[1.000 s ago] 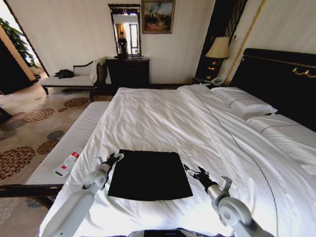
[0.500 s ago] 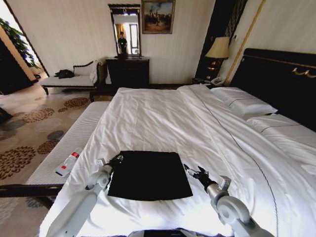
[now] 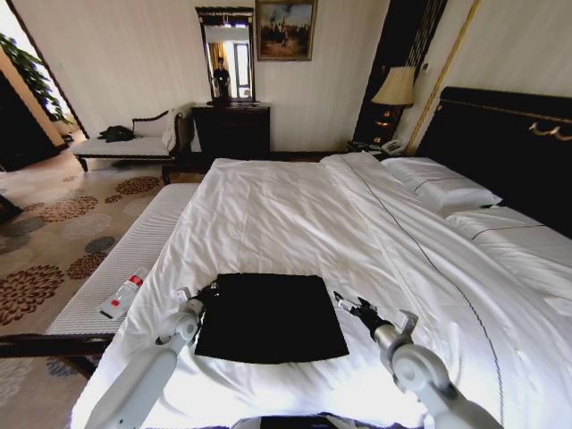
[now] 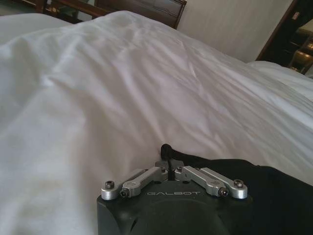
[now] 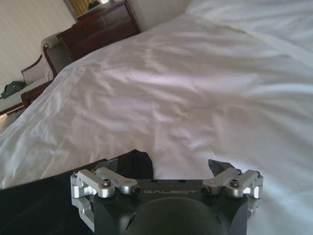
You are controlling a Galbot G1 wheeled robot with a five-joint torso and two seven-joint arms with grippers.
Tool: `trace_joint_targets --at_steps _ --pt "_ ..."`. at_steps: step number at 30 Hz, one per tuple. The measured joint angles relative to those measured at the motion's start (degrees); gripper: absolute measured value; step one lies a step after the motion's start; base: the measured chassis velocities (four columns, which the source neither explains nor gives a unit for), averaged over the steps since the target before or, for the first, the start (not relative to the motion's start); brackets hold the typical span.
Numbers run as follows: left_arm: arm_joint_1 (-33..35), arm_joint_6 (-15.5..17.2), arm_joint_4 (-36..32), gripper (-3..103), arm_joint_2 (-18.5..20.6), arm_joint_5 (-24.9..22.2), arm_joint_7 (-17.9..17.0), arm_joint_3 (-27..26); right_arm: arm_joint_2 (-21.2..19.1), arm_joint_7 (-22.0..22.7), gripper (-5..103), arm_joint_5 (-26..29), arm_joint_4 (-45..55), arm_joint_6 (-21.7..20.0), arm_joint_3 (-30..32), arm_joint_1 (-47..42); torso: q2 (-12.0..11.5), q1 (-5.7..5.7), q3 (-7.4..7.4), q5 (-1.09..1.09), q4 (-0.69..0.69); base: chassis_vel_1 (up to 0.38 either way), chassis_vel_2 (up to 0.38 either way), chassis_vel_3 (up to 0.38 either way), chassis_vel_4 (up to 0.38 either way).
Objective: Fold the clothes on the bed.
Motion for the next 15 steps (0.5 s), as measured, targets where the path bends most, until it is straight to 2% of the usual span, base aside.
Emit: trace_joint_targets --at_steps 4,15 --pt "0.8 0.0 -1.3 1 1.2 -0.6 -0.7 -0.9 -0.4 0.2 100 4.4 -3.5 -2.0 -1.9 4.7 0.0 0.01 0.0 0.0 0.01 0.0 0.0 0.0 0.0" --pt "2.5 0.1 -4.1 1 3.0 -1.4 -3.1 -1.7 0.4 -2.2 100 7.7 -14.4 -4.9 -8.2 16.7 0.0 0.01 0.0 0.0 0.01 0.0 0.0 0.0 0.0"
